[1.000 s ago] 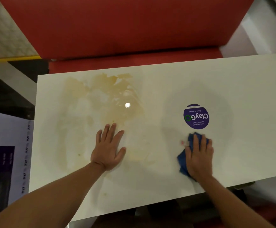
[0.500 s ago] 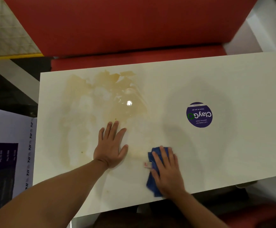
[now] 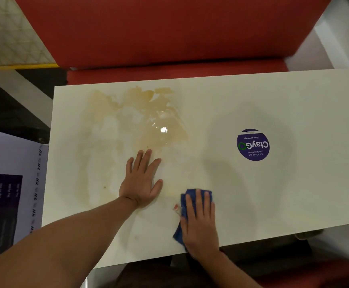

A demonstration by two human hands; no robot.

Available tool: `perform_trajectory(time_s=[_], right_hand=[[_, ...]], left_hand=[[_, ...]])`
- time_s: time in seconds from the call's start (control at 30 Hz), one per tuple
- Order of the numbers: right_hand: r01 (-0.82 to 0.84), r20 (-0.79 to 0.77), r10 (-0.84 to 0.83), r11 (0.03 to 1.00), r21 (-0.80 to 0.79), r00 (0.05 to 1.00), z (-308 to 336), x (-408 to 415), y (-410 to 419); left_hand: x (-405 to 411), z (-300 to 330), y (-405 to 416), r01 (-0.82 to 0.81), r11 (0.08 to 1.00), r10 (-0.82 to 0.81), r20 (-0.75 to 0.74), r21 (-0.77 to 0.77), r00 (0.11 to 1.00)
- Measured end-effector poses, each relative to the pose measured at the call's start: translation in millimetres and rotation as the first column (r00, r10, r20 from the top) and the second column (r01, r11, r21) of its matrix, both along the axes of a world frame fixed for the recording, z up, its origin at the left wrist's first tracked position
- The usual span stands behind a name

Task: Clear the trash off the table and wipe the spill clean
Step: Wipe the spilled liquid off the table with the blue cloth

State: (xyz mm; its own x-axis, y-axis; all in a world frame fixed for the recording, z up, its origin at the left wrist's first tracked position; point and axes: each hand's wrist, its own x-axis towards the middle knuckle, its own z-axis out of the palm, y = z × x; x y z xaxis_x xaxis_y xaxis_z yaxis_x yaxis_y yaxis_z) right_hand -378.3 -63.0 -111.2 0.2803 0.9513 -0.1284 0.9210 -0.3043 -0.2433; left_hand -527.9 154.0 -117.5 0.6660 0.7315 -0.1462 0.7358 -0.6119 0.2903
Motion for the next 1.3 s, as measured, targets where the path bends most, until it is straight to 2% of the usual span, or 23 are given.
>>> perform_trajectory(time_s=[0.07,0.2,0.4,0.53,0.67,0.73,0.93,1.0,1.13,1.23,1.3], right_hand=[[-0.077,-0.023,0.077,0.997,-0.017,0.997,2.5,-5.6,-5.3],[-0.241,-0.068,0.24,0.97,-0.011,0.968,2.1,40.9,16.3],[0.078,0.027,-0.077,0.996,-0.041,0.997,-1.8,114.0,110.7],[0.192,0.076,-0.188,0.981,-0.037,0.979,-0.1,88.6,103.1],[-0.009,0.005,0.009,0.999,-0.037,1.0,-0.6,19.0,15.0],[-0.05,-0.029,0.049,0.997,-0.052,0.998,-0.1,5.9,-12.8],[-0.179,-0.035,0.179,0.984,-0.001,0.983,1.4,51.1,25.1],[-0.107,-0.023,0.108,0.994,0.016,0.994,-3.4,81.4,57.9],[0.15,0.047,-0.15,0.989,0.006,0.988,-7.2,132.3,132.3],[0.253,0.097,-0.256,0.966,0.043,0.962,-6.1,118.9,142.5],[0.232,0.077,-0.237,0.971,0.058,0.969,1.0,85.5,118.8]], left_hand=[[0.0,-0.2,-0.6,0.002,1.0,-0.002,-0.008,-0.001,1.0],[0.6,-2.1,-0.3,0.003,1.0,-0.003,-0.015,0.002,1.0],[0.8,-1.8,-2.4,-0.006,1.0,0.005,0.018,0.014,1.0],[0.8,-1.1,-3.4,-0.008,1.0,0.008,0.002,0.019,1.0],[1.2,0.7,-2.5,-0.007,1.0,0.007,0.007,0.013,1.0],[1.3,1.7,-2.5,-0.007,1.0,0.007,-0.001,0.007,1.0],[1.7,1.9,-2.5,-0.012,1.0,0.012,0.0,0.0,1.0],[1.7,1.7,-3.1,-0.014,1.0,0.014,0.004,0.0,1.0],[1.3,2.1,-3.1,-0.021,1.0,0.021,0.016,-0.004,1.0],[1.3,1.9,-3.8,-0.02,1.0,0.02,0.016,-0.001,1.0],[1.6,1.9,-3.3,-0.018,1.0,0.018,0.014,0.007,1.0]])
